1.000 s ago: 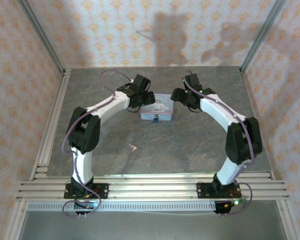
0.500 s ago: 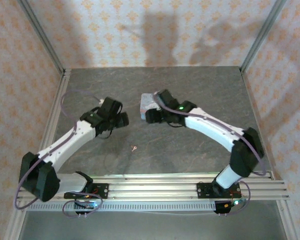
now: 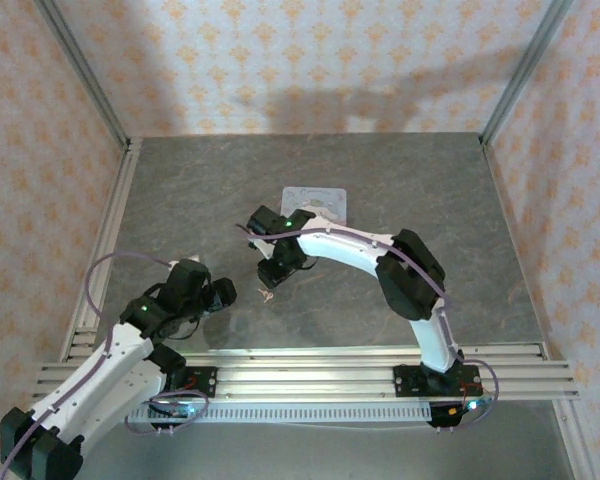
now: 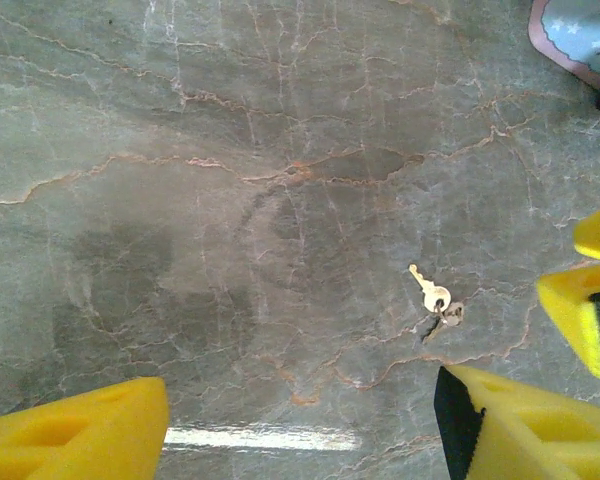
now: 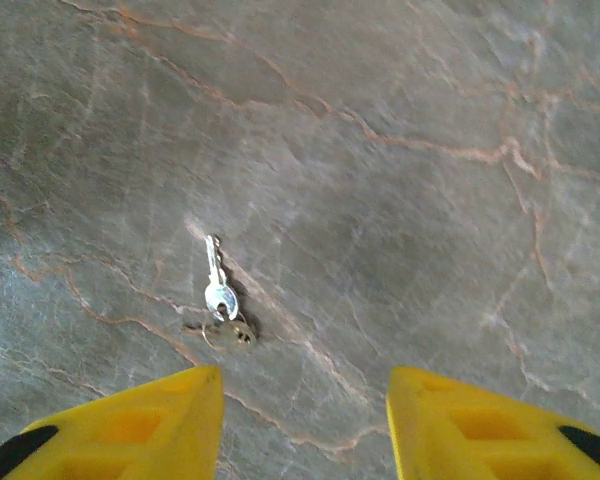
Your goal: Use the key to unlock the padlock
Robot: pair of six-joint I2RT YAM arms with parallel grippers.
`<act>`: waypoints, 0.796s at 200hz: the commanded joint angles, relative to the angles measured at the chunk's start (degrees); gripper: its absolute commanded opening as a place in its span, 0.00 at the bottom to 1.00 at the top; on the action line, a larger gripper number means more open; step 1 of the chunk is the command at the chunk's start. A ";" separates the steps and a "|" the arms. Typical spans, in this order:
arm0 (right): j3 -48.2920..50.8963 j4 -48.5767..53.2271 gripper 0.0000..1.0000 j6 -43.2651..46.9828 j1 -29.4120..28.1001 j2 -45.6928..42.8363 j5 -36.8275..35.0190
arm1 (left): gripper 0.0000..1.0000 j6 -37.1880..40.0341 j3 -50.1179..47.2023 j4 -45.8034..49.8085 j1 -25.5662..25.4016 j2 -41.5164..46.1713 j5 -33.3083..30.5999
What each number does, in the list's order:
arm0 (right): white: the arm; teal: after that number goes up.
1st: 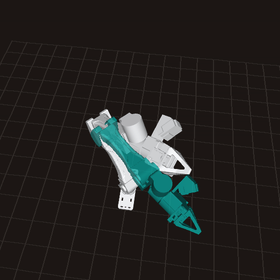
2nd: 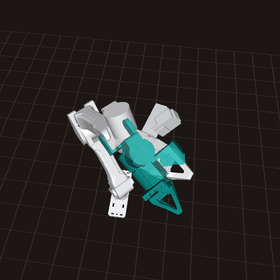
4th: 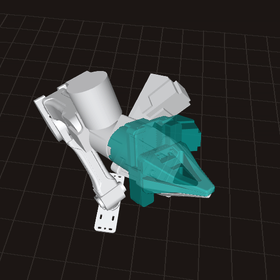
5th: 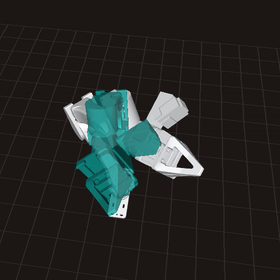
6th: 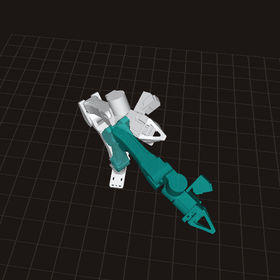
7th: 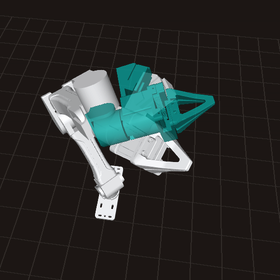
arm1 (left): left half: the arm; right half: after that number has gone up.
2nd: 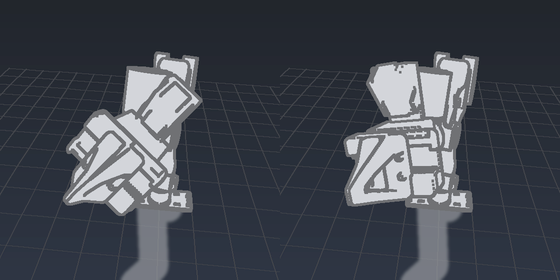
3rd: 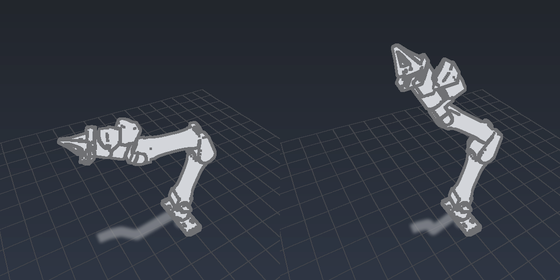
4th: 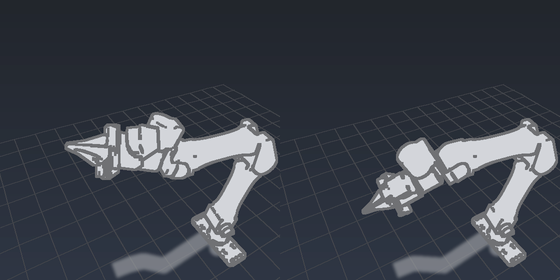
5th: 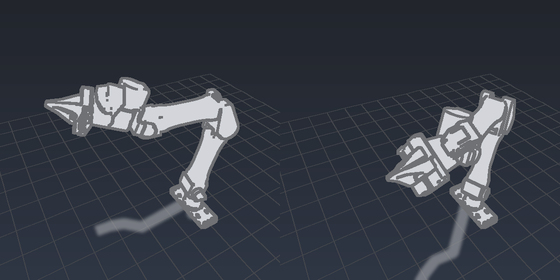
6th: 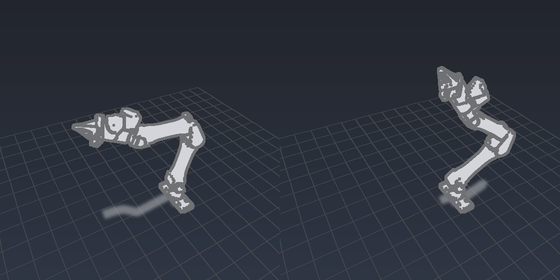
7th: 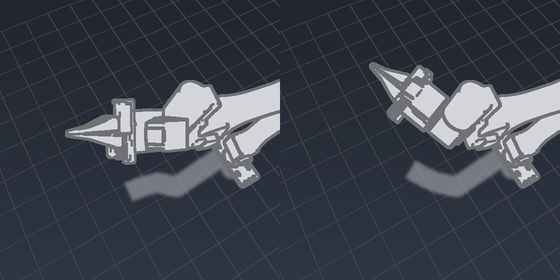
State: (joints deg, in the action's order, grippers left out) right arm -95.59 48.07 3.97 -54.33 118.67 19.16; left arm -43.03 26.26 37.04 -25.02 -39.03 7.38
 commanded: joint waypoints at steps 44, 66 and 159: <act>-7.04 6.31 0.53 5.00 -3.82 7.28 -4.30 | 0.73 -1.02 -2.31 0.27 0.23 -1.38 0.47; -8.76 7.18 0.53 5.30 -3.86 8.70 -3.73 | 0.73 -0.32 -1.62 1.64 0.23 -1.32 -0.13; -12.46 10.26 0.43 6.40 -4.36 12.41 -4.09 | 0.74 -0.04 -1.74 2.25 0.31 -1.23 -1.58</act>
State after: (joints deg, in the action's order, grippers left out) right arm -106.04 55.05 9.32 -58.46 129.88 16.91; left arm -43.48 24.14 37.08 -25.02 -40.53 7.31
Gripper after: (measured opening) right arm 0.434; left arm 0.738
